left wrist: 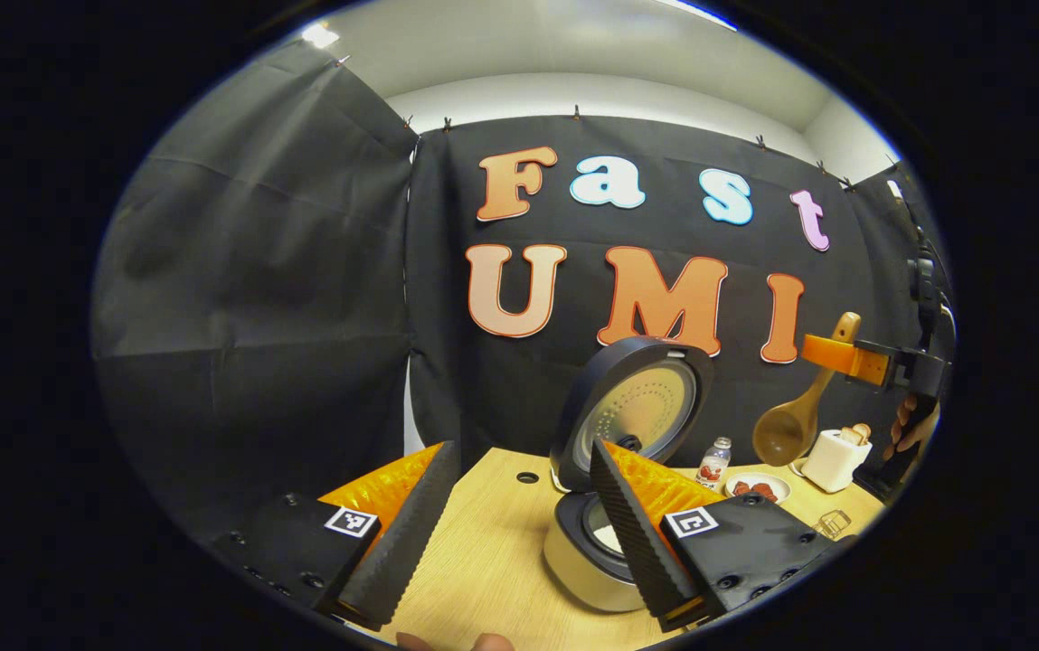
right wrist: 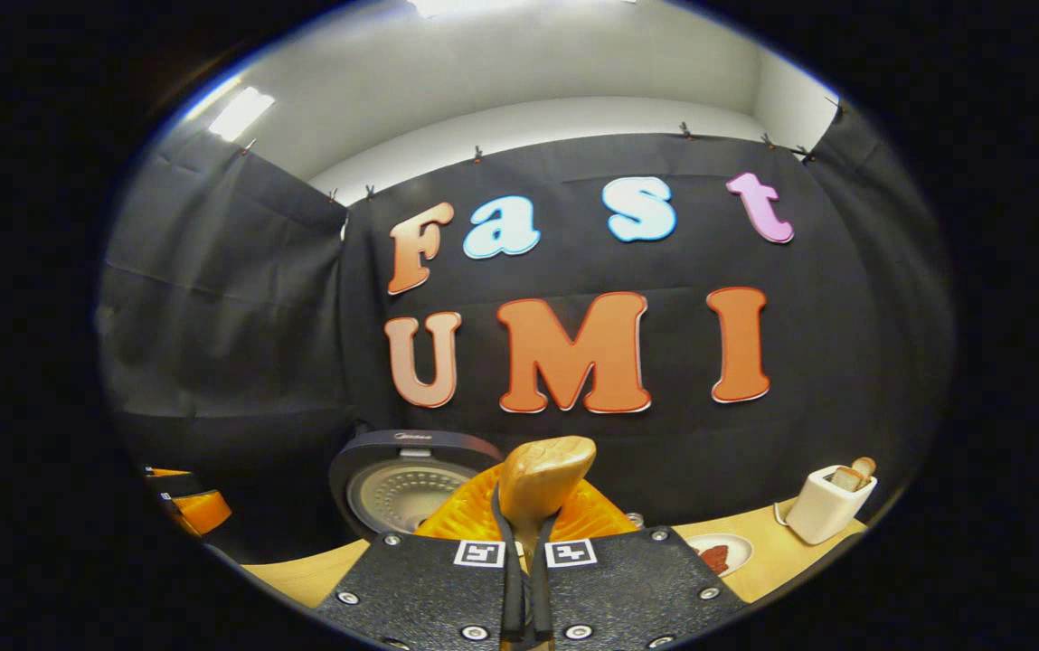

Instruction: Close the left gripper, press the button to open the rice cooker; take a wooden spoon from the chopstick holder with the right hand, scoop a spoonful of rice and pour it into the rice cooker, then put the wooden spoon back into the chopstick holder.

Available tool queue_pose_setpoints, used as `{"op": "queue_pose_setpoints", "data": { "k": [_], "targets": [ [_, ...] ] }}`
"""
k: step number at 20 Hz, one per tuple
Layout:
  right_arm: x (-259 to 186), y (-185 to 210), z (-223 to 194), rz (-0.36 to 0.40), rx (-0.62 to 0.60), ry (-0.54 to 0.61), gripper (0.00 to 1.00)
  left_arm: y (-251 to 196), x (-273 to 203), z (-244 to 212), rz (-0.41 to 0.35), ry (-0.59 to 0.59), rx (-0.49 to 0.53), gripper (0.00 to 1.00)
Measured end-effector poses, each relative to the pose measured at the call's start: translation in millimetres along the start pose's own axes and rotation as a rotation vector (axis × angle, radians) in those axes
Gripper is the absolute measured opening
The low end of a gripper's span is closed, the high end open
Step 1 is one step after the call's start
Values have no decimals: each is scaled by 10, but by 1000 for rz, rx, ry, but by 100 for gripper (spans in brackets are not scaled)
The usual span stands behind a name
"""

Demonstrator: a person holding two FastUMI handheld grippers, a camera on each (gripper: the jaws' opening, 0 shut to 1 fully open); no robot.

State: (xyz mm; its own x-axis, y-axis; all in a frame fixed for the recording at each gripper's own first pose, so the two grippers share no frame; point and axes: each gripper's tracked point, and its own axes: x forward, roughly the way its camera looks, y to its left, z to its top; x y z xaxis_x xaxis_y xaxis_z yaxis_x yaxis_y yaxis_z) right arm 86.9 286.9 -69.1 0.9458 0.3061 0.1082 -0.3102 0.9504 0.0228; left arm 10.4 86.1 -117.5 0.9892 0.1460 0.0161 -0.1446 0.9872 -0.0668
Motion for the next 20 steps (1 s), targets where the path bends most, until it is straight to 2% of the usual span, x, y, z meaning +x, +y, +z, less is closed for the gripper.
{"op": "queue_pose_setpoints", "data": {
  "k": [5, 8, 13, 20],
  "targets": [
    [-384, -824, 210, -136, 37, -44, 2, -88, -67, 148, -8, -29, -17, 98],
    [-679, -1338, 132, -222, 64, -39, 2, -126, -100, 206, -11, -44, -3, 100],
    [-1056, -1985, -257, -343, 175, -6, 2, -174, -166, 283, -4, -69, -11, 99],
    [-1304, -2355, -1190, -417, 276, 123, 2, -270, -244, 234, 3, -66, 17, 99]
  ]
}}
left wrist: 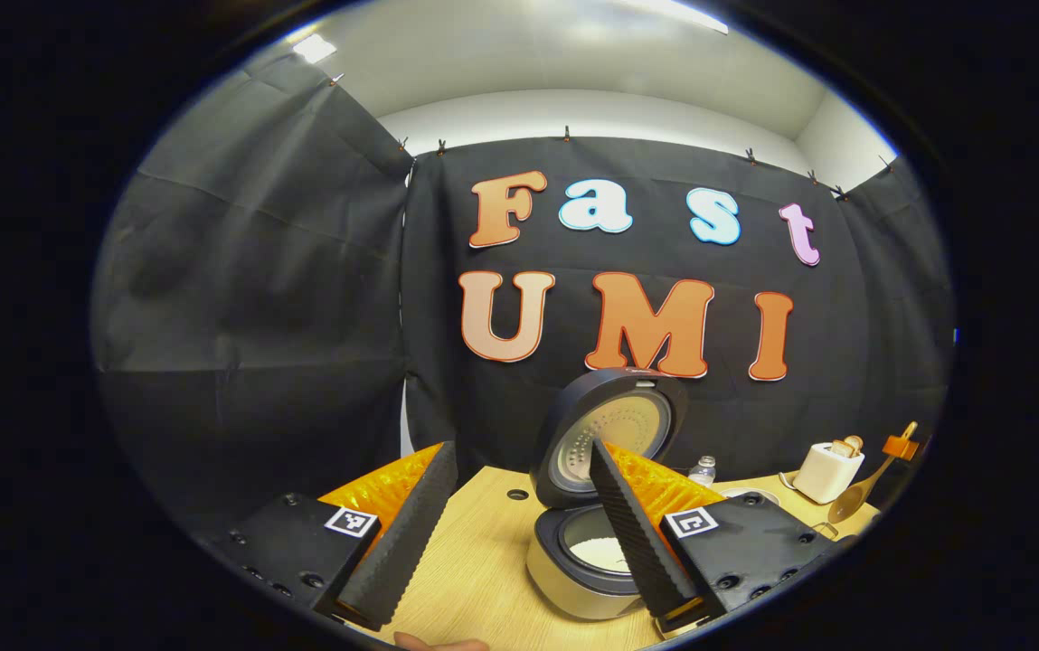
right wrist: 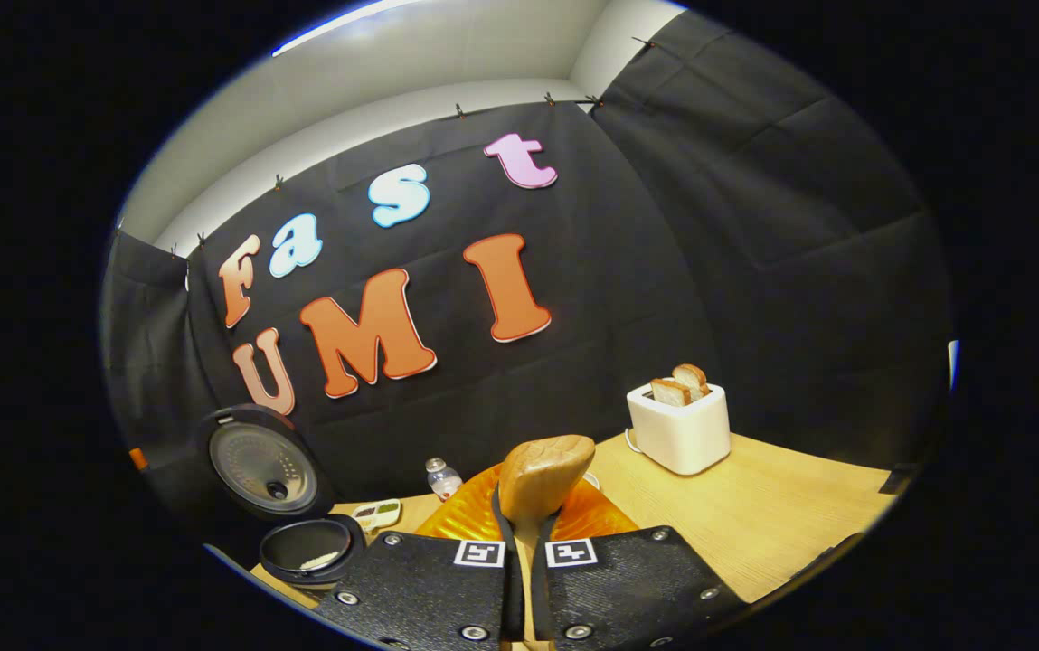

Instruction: Close the left gripper, press the button to open the rice cooker; take a wooden spoon from the chopstick holder with the right hand, scoop a spoonful of rice and pour it into the rice cooker, then put the wooden spoon back into the chopstick holder.

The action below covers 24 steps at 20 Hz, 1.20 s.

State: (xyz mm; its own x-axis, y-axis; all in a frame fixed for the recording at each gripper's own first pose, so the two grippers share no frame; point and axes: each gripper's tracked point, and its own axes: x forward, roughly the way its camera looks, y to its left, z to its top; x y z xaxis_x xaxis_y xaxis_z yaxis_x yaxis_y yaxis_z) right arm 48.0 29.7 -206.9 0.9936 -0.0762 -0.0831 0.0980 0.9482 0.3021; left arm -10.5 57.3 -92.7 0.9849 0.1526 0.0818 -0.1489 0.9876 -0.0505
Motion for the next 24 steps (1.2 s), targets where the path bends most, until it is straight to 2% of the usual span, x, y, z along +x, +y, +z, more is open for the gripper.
{"op": "queue_pose_setpoints", "data": {
  "k": [4, 11, 14, 17, 19, 20, 21, 22, 24],
  "targets": [
    [145, -149, -462, -5, -18, 85, 2, -8, -14, -62, 14, 11, 11, 99],
    [250, -405, -988, -18, 73, 189, 2, -92, 52, -245, -2, 66, 27, 99],
    [232, -450, -1027, -13, 95, 204, 10, -96, 76, -350, 23, 111, 7, 99],
    [223, -574, -1023, -53, 17, 188, 19, -202, 82, -353, -5, 112, -53, 98],
    [207, -779, -959, -106, -72, 163, 28, -162, 67, -367, 9, 117, -43, 99],
    [175, -877, -938, -129, -111, 162, 39, -168, 42, -350, 10, 115, -39, 99],
    [149, -965, -921, -147, -140, 163, 55, -175, 29, -329, 9, 108, -39, 99],
    [111, -1034, -885, -164, -162, 162, 58, -173, 22, -309, 11, 101, -38, 99],
    [62, -1133, -795, -186, -188, 153, 88, -166, -1, -265, 20, 93, -31, 99]
  ]
}}
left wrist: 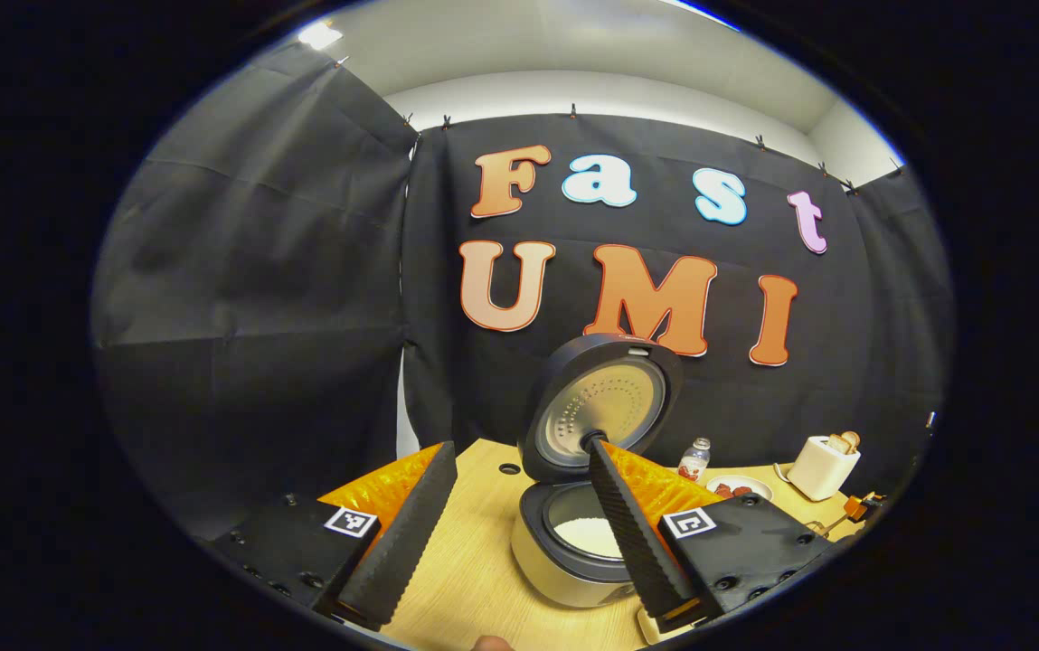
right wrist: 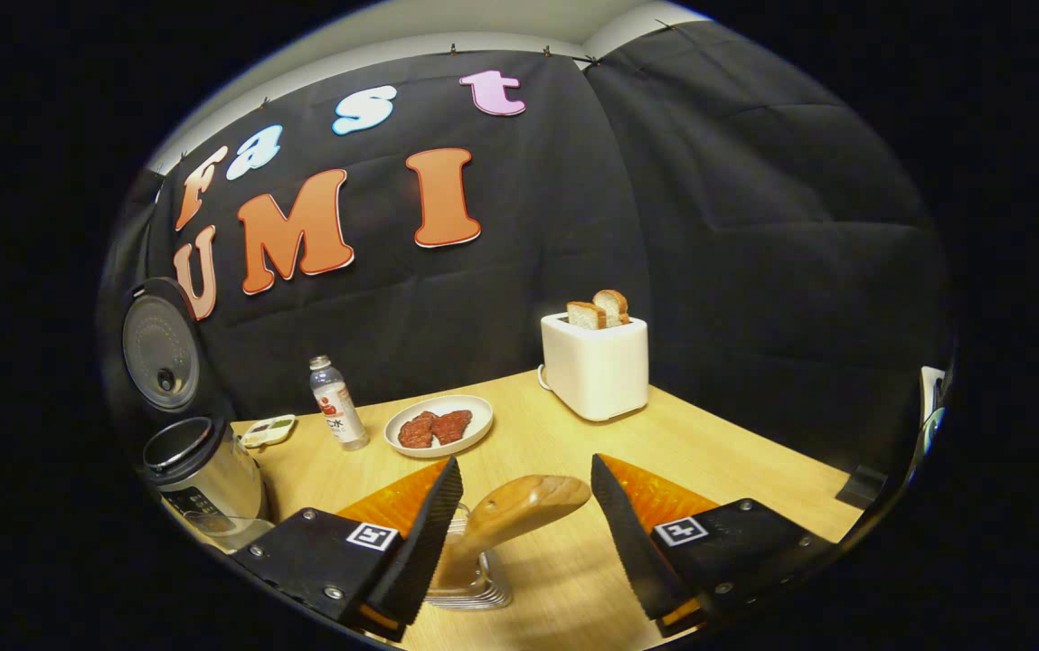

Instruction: Close the left gripper, press the button to open the rice cooker; take a wooden spoon from the chopstick holder with the right hand, scoop a spoonful of rice and pour it into the rice cooker, then put the wooden spoon back into the chopstick holder.

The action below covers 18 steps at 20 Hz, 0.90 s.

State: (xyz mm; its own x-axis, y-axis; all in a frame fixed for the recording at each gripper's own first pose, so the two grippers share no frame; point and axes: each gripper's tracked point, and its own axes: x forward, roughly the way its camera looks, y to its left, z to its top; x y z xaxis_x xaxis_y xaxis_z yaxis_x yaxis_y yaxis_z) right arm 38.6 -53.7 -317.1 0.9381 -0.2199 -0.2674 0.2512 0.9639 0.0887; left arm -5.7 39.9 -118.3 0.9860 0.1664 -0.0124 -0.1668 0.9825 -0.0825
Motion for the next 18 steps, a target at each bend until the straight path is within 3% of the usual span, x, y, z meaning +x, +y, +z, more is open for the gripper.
{"op": "queue_pose_setpoints", "data": {
  "k": [2, 7, 12, 15, 18],
  "targets": [
    [-41, -67, 74, -8, -4, -9, 94, -42, -1, 55, -3, -8, 3, 99],
    [-178, -54, 262, 4, -3, -38, 94, -213, 233, 419, -8, -34, 40, 99],
    [-316, 107, 353, 61, 2, -48, 94, -657, 625, 949, -95, -48, 41, 99],
    [-398, 159, 438, 81, -2, -66, 94, -842, 890, 1300, -108, -75, 77, 100],
    [-465, 216, 554, 96, 5, -85, 94, -1101, 1204, 1516, -162, -27, 29, 100]
  ]
}}
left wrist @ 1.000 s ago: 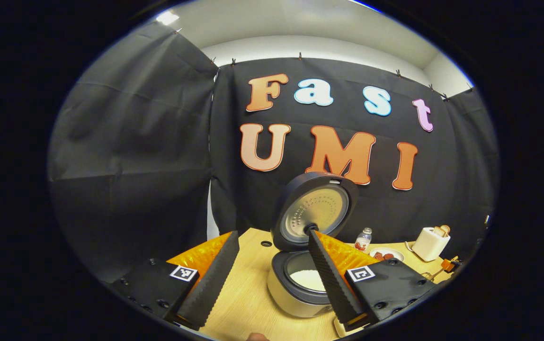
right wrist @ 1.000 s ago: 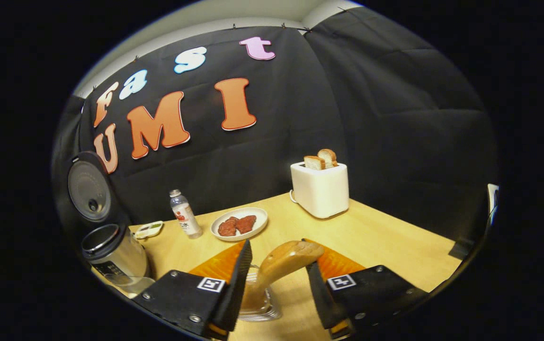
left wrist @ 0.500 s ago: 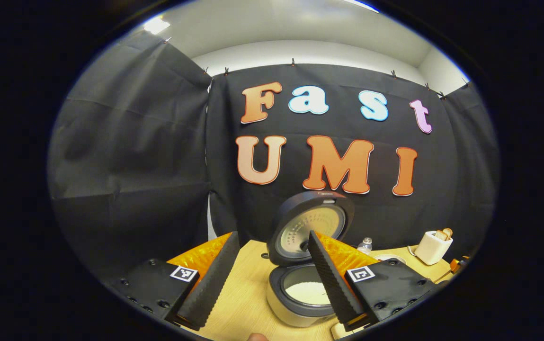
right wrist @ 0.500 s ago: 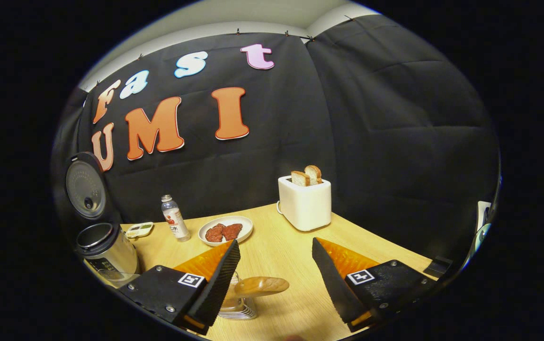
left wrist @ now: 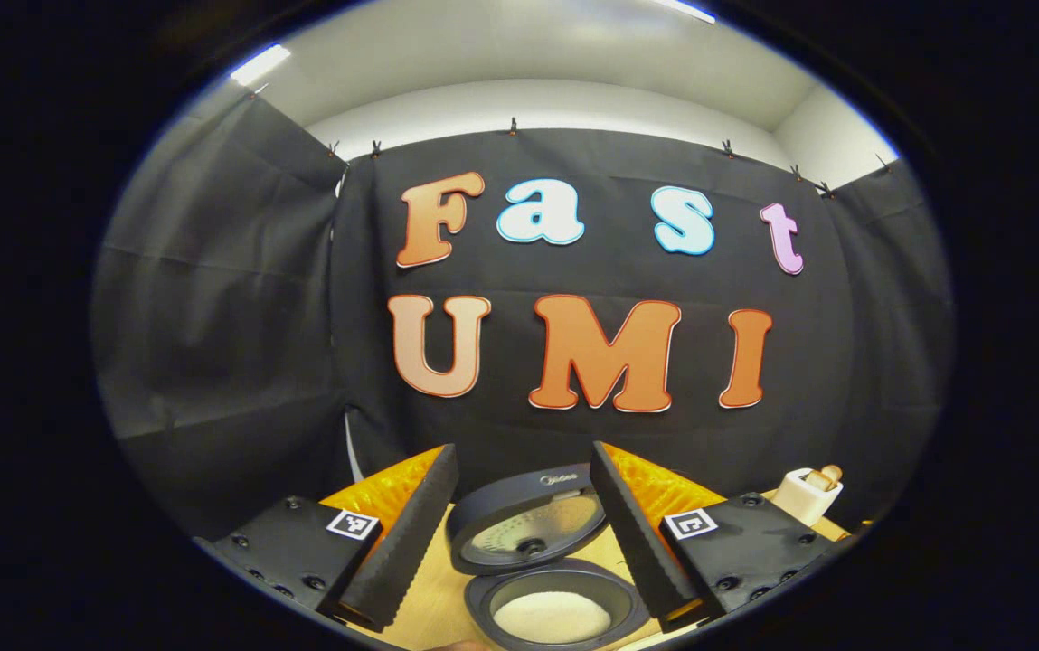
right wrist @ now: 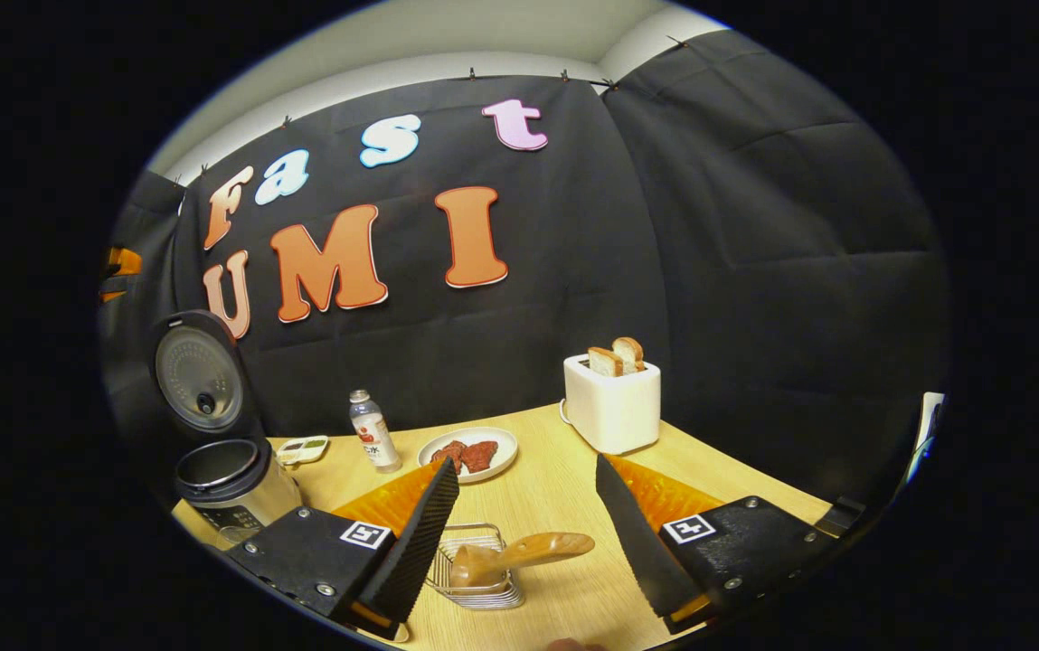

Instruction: Close the left gripper, press the button to open the rice cooker; take a wooden spoon from the chopstick holder with the right hand, scoop a spoonful of rice and pour it into the rice cooker, then put the wooden spoon back into the chopstick holder.

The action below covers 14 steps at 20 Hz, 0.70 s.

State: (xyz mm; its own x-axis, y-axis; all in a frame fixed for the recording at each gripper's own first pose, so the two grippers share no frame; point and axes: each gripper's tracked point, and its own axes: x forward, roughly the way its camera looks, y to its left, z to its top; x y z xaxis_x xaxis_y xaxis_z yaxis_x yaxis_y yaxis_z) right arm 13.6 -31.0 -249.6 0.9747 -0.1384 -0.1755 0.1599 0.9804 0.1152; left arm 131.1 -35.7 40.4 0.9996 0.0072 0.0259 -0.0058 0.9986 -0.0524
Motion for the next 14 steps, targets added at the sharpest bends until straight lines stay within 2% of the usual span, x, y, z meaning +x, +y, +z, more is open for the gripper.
{"op": "queue_pose_setpoints", "data": {
  "k": [2, 4, 6, 9, 14],
  "targets": [
    [-24, 34, 78, 3, -7, -18, 94, 9, 312, 147, -2, 31, -25, 99],
    [-51, 82, 156, 10, -20, -35, 94, 58, 607, 268, 21, 54, -9, 98],
    [-52, 113, 224, 14, -37, -51, 94, 5, 877, 215, 5, 109, -19, 98],
    [-46, 151, 300, 24, -30, -65, 94, 140, 1222, -16, 49, 179, 13, 99],
    [-19, 132, 320, 16, -51, -65, 94, 89, 1540, -696, 4, 333, -61, 99]
  ]
}}
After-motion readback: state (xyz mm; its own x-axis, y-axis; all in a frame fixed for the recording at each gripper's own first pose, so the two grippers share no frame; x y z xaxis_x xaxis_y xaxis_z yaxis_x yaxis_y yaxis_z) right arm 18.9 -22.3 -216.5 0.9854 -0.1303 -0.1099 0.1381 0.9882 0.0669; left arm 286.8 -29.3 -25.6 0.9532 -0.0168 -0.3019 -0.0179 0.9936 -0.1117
